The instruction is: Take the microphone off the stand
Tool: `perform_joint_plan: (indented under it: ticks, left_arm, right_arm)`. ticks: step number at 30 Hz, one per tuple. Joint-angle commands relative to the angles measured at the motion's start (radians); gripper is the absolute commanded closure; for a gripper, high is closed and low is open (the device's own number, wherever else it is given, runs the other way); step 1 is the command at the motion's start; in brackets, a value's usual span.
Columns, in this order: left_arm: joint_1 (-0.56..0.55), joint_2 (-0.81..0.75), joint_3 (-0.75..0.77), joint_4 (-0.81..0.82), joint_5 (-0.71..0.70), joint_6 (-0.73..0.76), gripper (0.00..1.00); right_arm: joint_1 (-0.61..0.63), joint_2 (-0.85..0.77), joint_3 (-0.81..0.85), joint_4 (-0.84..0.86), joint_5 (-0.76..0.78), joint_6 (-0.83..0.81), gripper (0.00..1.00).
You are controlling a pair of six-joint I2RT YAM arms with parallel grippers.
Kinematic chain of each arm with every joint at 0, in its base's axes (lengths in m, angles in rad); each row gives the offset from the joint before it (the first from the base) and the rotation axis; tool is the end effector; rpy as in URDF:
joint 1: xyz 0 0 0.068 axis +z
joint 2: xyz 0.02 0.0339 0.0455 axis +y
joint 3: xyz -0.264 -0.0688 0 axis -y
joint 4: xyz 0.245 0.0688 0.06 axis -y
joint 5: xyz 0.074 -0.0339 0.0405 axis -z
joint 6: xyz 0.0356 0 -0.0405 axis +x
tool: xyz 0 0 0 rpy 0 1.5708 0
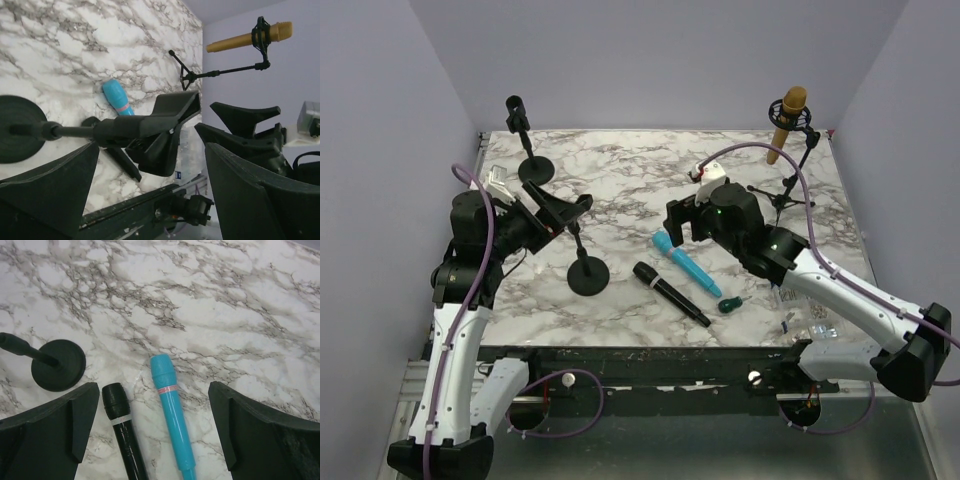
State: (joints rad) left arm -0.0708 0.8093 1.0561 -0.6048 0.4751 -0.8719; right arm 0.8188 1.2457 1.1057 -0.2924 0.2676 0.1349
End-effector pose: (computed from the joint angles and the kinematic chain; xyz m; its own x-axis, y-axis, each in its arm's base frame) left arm 0.1582 -0.0275 0.3856 -0.6002 -0.6399 -0.4799 0.0478 0.5702 -0.8201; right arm 0.2016 0.2017 0.3435 -0.3563 -0.1911 -0.9146 -0.4969 0.8677 0.0123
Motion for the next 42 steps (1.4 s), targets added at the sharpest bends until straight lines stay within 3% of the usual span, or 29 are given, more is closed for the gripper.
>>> perform_joint_plan:
  ticks: [1, 17, 29, 38, 42]
  left_arm:
    - [0.009, -0.048, -0.069, 0.023, -0.042, -0.262, 0.14]
    - [0.021, -0.085, -0.239, 0.284, -0.024, -0.365, 0.43]
    - [0.025, -0.113, -0.237, 0.284, -0.003, -0.358, 0.57]
    - [0.027, -0.113, -0.268, 0.246, -0.017, -0.294, 0.86]
    - [0.026, -0.123, -0.315, 0.195, -0.038, -0.263, 0.92]
  right_arm:
    - [0.0, -0.055, -0.037, 0.075, -0.014, 0.014, 0.0]
    - [0.0, -0.05, -0.061, 0.104, -0.021, 0.015, 0.0]
    - [0.001, -0.029, -0.061, 0.106, -0.021, 0.011, 0.0]
    - [0.0, -0.026, -0.062, 0.105, -0.02, 0.009, 0.0]
    - [0.0, -0.027, -0.064, 0.108, -0.019, 0.009, 0.0]
